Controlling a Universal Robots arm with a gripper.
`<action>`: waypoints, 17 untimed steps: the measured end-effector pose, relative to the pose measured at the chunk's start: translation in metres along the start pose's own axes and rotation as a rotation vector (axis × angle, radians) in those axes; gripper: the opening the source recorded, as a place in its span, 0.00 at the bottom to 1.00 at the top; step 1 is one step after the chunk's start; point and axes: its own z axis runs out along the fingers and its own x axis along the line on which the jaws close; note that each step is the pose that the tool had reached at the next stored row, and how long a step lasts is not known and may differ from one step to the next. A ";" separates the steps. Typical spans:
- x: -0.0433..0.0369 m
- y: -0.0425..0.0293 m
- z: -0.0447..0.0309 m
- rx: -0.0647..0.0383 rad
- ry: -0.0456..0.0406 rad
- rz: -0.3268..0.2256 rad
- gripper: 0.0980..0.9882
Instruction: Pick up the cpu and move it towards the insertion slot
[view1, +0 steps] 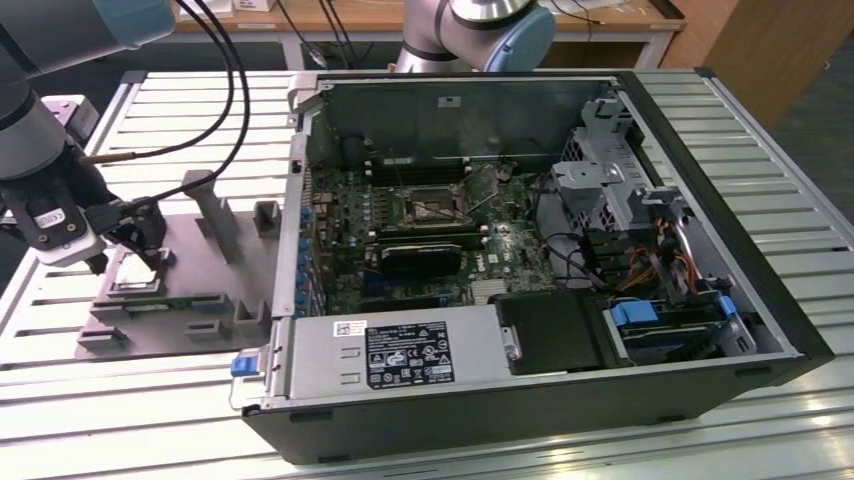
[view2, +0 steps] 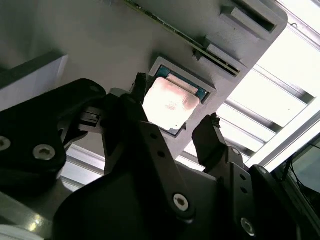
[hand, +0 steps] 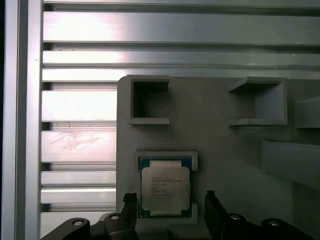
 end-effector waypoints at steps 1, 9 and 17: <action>0.0000 0.0000 0.0000 0.000 0.0000 0.000 0.62; 0.0002 0.0009 0.0060 0.000 -0.0001 0.001 0.62; 0.0006 0.0039 0.0155 -0.001 0.0002 0.001 0.62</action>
